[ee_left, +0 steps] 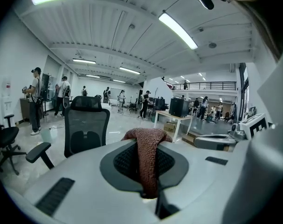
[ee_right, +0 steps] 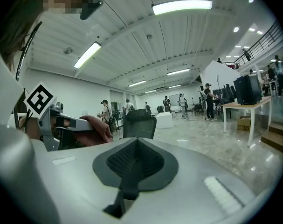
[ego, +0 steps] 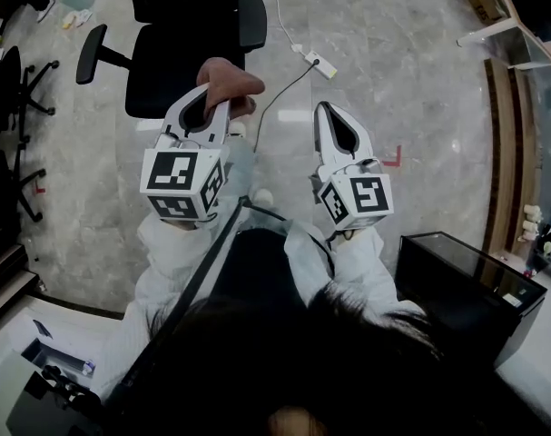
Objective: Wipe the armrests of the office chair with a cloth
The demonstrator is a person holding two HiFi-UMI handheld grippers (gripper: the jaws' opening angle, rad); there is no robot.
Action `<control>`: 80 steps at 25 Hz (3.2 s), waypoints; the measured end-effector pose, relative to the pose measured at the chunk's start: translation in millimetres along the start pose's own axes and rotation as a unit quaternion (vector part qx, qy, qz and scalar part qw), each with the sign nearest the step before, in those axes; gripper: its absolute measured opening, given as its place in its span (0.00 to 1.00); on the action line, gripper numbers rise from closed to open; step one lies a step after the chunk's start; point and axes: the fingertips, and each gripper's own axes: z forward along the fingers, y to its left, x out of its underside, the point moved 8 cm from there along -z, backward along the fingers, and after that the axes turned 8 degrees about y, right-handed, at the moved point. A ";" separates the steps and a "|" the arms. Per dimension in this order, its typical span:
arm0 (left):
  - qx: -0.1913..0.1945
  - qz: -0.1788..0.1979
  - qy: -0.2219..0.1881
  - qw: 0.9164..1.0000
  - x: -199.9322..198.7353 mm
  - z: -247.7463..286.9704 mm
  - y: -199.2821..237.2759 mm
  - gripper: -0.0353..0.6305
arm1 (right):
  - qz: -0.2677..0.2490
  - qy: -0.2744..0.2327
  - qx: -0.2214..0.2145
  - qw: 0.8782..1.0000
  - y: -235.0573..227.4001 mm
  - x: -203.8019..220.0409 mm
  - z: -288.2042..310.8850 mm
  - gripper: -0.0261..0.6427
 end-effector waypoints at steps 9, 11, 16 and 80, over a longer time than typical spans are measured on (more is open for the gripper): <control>0.021 0.030 0.032 0.999 -58.5 126.0 99.3 0.09 | 0.004 0.010 0.020 1.000 -34.8 -39.0 145.8 0.04; 0.030 0.045 0.047 0.997 -70.4 157.2 121.8 0.09 | 0.011 0.015 0.027 0.999 -39.4 -47.6 179.9 0.04; 0.054 0.073 0.088 0.992 -86.8 237.3 162.2 0.09 | 0.022 0.039 0.043 0.998 -51.8 -51.6 249.9 0.04; 0.107 0.222 0.384 0.890 41.4 420.0 149.0 0.09 | 0.109 0.158 0.035 0.981 -127.1 1.9 292.0 0.04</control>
